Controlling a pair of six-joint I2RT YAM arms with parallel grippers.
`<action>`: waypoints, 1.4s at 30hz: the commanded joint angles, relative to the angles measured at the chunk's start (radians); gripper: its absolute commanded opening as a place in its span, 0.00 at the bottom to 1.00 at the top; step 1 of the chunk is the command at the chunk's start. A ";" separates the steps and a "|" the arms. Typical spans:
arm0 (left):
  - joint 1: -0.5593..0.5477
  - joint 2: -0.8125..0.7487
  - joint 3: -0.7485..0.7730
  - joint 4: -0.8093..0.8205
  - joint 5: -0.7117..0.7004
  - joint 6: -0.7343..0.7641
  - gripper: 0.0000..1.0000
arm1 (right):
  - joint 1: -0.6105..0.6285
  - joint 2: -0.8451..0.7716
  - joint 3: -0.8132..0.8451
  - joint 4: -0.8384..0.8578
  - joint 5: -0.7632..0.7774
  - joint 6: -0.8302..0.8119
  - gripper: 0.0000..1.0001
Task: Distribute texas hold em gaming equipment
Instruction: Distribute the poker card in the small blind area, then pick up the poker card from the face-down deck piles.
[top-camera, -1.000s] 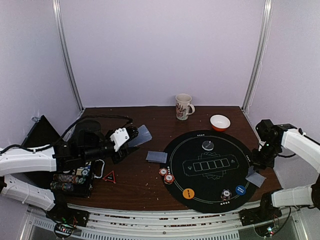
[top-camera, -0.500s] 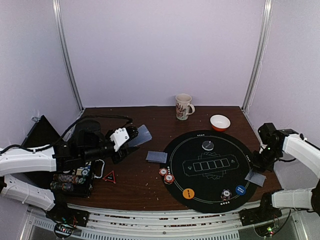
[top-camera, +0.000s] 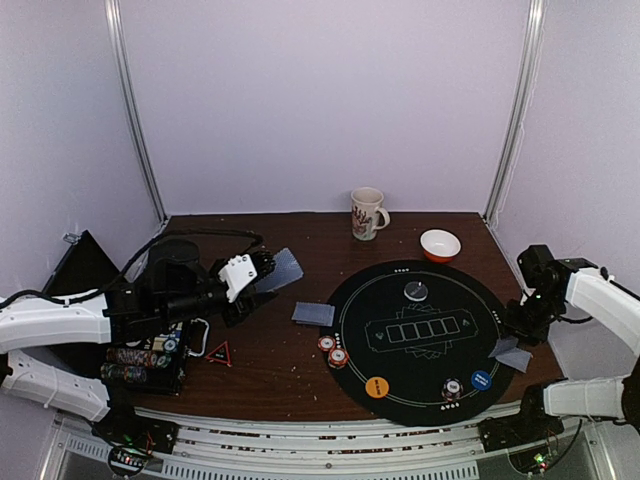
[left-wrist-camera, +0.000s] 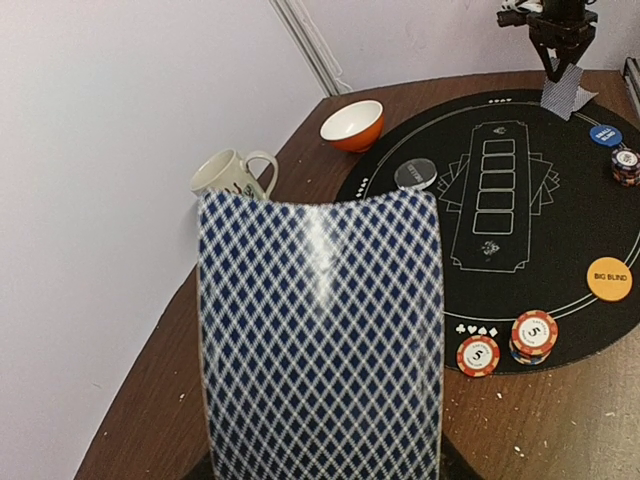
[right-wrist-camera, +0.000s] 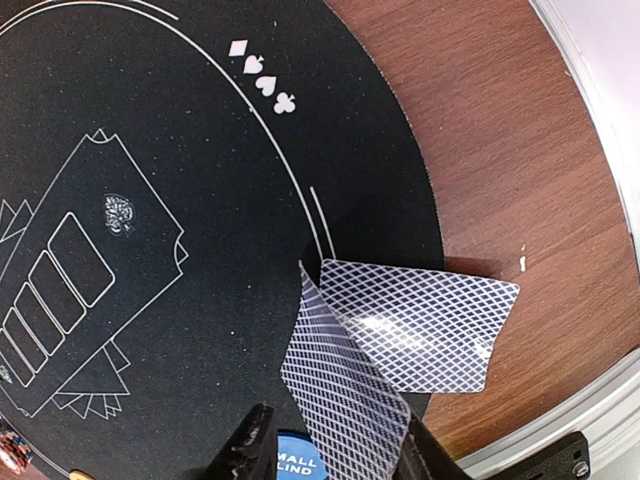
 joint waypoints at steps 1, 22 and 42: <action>0.002 -0.020 -0.006 0.065 0.011 -0.004 0.44 | -0.005 -0.009 0.020 -0.032 0.037 -0.003 0.44; 0.001 -0.026 -0.007 0.064 0.019 0.004 0.44 | 0.083 -0.012 0.354 -0.051 0.153 -0.083 1.00; 0.002 -0.001 -0.030 0.087 -0.001 0.049 0.44 | 0.893 0.608 0.824 0.778 -0.435 -0.244 0.99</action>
